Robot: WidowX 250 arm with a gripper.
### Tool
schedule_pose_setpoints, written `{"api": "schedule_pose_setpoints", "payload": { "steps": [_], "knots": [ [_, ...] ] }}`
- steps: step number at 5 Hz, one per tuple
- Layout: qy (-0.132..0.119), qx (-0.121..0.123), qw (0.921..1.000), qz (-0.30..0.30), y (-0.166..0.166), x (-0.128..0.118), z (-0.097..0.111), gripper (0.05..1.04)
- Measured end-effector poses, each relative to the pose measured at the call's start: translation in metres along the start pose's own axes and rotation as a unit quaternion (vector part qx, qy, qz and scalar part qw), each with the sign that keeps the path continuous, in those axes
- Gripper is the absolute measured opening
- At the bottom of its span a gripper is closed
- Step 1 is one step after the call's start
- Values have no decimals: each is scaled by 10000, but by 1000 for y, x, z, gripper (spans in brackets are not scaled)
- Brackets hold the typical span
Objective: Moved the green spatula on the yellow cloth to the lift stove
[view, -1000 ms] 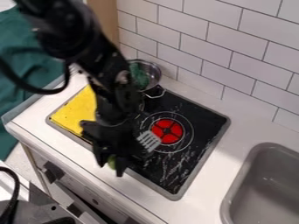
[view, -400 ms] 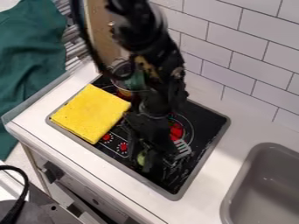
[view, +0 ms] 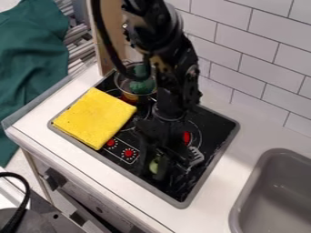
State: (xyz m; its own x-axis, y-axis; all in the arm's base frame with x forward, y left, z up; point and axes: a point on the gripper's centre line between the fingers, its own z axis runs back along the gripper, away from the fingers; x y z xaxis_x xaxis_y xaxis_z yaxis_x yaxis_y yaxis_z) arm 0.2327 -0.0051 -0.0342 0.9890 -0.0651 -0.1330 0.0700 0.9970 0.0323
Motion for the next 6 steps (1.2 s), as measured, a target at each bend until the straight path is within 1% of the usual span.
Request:
{"api": "schedule_pose_setpoints", "payload": {
  "steps": [1, 2, 3, 4, 5, 6],
  "knots": [
    [174, -182, 9993, 269, 2, -3, -5, 461],
    [313, -224, 9987, 346, 4, -5, -8, 775],
    [318, -266, 9986, 335, 5, -4, -8, 1007],
    [110, -269, 9990, 346, 11, -1, 7, 1007],
    [-679, -379, 9963, 365, 23, 4, 47, 1004],
    [-1203, -452, 9910, 375, 39, 1, 70, 1004]
  ]
}}
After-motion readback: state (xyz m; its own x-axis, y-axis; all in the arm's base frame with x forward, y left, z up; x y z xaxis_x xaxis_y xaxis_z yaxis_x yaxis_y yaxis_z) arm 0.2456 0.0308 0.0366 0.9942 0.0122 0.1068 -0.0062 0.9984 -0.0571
